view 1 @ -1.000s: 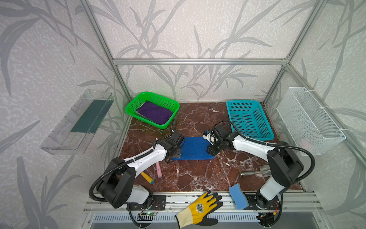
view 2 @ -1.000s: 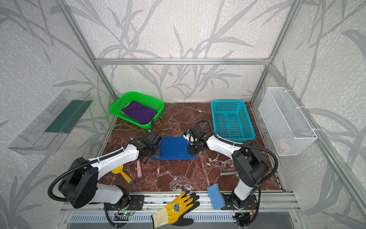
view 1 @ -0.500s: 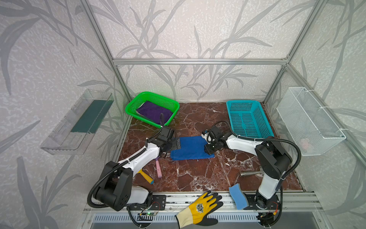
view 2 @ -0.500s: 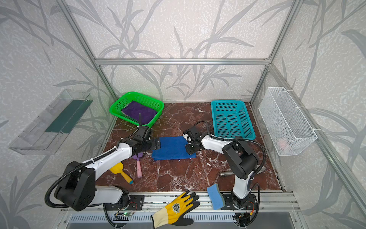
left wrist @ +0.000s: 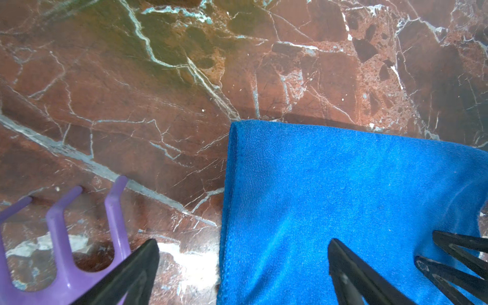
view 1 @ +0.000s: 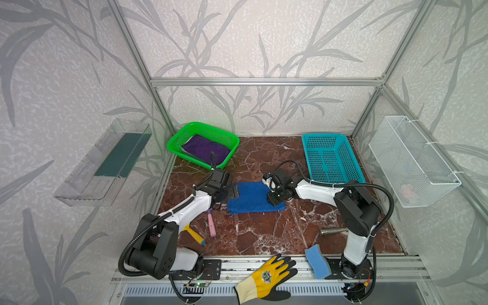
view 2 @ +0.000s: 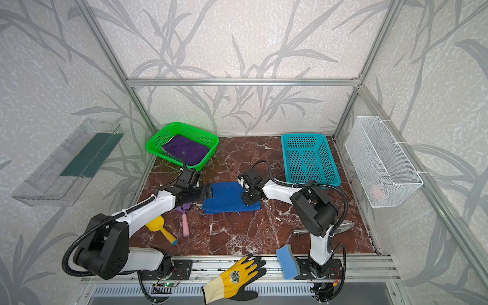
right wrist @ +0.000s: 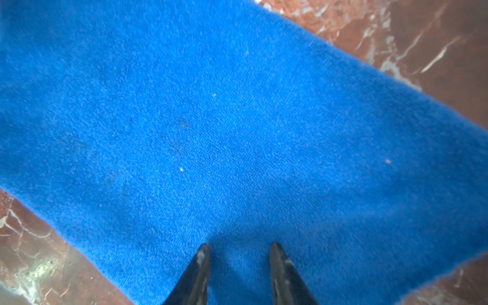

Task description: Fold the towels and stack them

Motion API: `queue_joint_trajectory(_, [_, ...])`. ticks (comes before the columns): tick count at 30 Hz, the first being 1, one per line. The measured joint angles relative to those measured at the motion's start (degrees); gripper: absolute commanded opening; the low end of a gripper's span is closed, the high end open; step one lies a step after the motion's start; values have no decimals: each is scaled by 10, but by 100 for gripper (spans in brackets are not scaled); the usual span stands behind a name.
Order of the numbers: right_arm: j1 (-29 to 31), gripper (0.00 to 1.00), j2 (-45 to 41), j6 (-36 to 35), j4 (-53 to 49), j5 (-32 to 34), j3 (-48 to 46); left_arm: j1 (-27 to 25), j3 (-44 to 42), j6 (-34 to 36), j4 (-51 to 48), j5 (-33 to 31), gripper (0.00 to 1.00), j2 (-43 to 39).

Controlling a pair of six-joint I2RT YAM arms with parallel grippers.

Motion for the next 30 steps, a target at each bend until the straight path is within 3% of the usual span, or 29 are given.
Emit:
queue_joint_trajectory(9, [0, 39, 17, 0, 1, -2, 19, 2, -3, -1, 5, 31, 99, 31])
queue_joint_trajectory(21, [-19, 39, 17, -3, 1, 9, 17, 2, -18, -11, 10, 74, 89, 61])
queue_joint_trajectory(30, [-19, 39, 17, -5, 1, 11, 17, 2, -46, -27, 85, 95, 76, 60])
